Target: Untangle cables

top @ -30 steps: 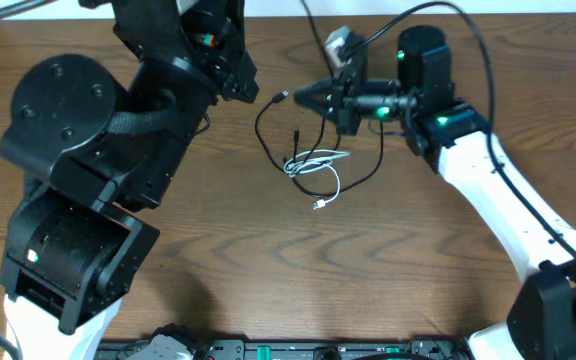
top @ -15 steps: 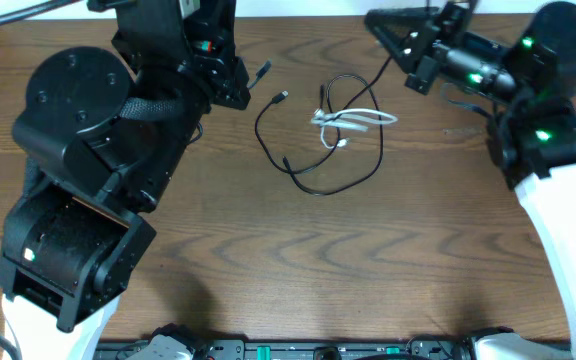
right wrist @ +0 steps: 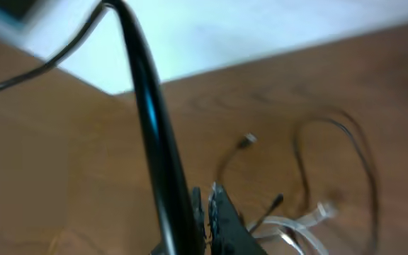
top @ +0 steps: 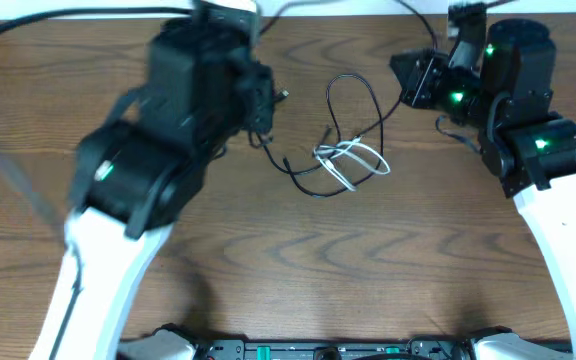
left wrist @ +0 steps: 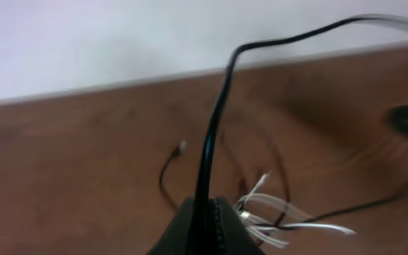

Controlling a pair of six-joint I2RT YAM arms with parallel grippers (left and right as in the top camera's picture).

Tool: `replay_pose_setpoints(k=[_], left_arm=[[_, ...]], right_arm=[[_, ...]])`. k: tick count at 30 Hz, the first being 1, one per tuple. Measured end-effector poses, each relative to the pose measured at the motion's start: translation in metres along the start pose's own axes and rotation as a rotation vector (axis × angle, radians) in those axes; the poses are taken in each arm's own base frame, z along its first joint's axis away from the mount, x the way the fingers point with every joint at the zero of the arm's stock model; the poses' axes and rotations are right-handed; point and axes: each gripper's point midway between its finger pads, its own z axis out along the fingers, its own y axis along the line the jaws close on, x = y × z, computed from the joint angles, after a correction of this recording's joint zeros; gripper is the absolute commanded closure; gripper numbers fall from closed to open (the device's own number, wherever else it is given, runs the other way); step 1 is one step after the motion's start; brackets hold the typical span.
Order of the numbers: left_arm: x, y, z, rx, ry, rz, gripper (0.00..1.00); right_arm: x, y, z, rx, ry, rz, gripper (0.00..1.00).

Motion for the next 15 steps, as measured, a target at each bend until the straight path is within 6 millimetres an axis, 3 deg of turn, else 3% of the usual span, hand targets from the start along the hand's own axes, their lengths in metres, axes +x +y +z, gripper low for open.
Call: replay_pose_setpoints(k=[3, 6, 8, 10, 12, 15], left_arm=[[0.017, 0.008, 0.039, -0.036, 0.108, -0.018, 0.91], [0.033, 0.012, 0.074, -0.031, 0.198, -0.045, 0.83], [0.043, 0.013, 0.094, -0.01, 0.254, -0.065, 0.7], [0.053, 0.013, 0.11, 0.013, 0.302, -0.086, 0.67], [0.062, 0.012, 0.124, 0.031, 0.343, -0.106, 0.58], [0.072, 0.011, 0.139, 0.038, 0.384, -0.113, 0.55]], right_arm=[[0.01, -0.019, -0.001, 0.097, 0.027, 0.039, 0.99], [0.017, -0.032, -0.003, 0.16, 0.044, 0.062, 0.99], [0.022, -0.039, -0.004, 0.195, 0.061, 0.074, 0.99], [0.026, -0.044, -0.006, 0.219, 0.074, 0.083, 0.99], [0.029, -0.047, -0.007, 0.239, 0.081, 0.087, 0.99], [0.032, -0.051, -0.008, 0.26, 0.089, 0.101, 0.99]])
